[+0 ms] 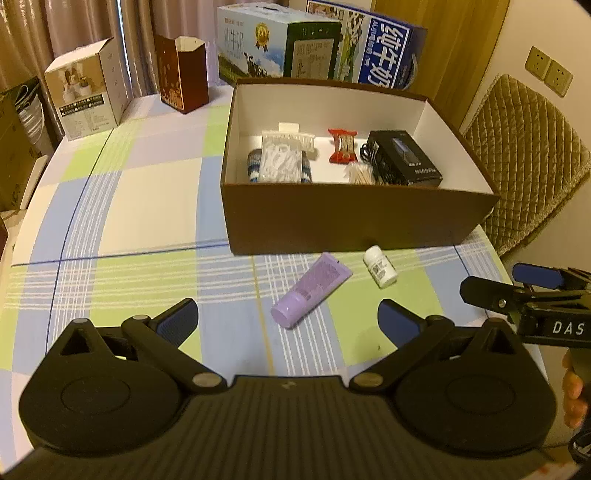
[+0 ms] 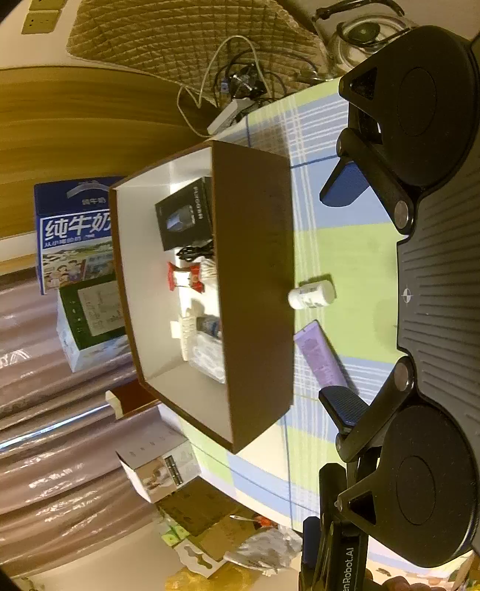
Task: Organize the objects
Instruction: 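Withdraw both tools from the box toward the purple tube and pill bottle, then grasp the purple tube with the left tool while the right tool grasps the white pill bottle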
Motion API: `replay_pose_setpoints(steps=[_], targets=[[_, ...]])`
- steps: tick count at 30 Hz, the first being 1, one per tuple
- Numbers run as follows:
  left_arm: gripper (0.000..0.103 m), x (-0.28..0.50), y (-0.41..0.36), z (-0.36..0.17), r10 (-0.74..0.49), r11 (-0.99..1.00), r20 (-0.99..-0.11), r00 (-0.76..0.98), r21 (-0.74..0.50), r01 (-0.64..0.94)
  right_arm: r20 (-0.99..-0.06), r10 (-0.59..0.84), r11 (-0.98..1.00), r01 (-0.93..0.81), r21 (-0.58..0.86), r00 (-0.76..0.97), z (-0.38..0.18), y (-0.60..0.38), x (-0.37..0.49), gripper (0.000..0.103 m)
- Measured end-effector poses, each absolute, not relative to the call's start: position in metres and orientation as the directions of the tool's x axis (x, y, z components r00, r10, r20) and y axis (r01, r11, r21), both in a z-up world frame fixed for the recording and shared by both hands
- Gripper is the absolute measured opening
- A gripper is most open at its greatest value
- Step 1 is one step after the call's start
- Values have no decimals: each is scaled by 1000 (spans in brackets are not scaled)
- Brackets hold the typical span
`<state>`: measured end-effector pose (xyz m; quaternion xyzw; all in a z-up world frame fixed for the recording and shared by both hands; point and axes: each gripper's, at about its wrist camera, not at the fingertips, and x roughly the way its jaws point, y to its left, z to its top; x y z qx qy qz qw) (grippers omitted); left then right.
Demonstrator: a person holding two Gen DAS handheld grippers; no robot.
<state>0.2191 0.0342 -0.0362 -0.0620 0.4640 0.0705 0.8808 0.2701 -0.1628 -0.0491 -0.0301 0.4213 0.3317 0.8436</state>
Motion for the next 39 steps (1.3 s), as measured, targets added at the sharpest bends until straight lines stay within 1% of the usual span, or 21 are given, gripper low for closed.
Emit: replay_pose_setpoints(steps=[17, 21, 22, 26, 27, 28, 29, 37, 39], targets=[[102, 217, 33, -69, 58, 985, -859, 508, -33, -168, -782, 479, 796, -573, 195, 399, -86, -161, 268, 100], [98, 220, 33, -78, 48, 987, -863, 504, -37, -157, -782, 480, 791, -582, 189, 398, -91, -159, 271, 100], [97, 221, 34, -81, 46, 987, -863, 502, -38, -155, -779, 483, 788, -587, 186, 400, -93, -158, 271, 99], [91, 226, 33, -90, 46, 990, -862, 505, -27, -136, -772, 489, 776, -606, 174, 405, -98, -153, 274, 85], [91, 228, 33, -92, 43, 992, -863, 504, -25, -127, -772, 490, 774, -609, 173, 404, -99, -151, 275, 83], [88, 231, 32, -95, 36, 993, -864, 502, -26, -116, -771, 493, 770, -614, 171, 403, -100, -150, 277, 79], [85, 234, 32, -98, 28, 994, -864, 504, -28, -103, -770, 494, 767, -620, 168, 403, -102, -148, 278, 77], [78, 260, 30, -119, 12, 1000, -870, 492, -1, -27, -785, 480, 771, -616, 164, 391, -112, -143, 291, 75], [74, 268, 29, -125, 13, 1000, -876, 483, 12, -4, -791, 474, 776, -609, 166, 388, -115, -143, 294, 75]])
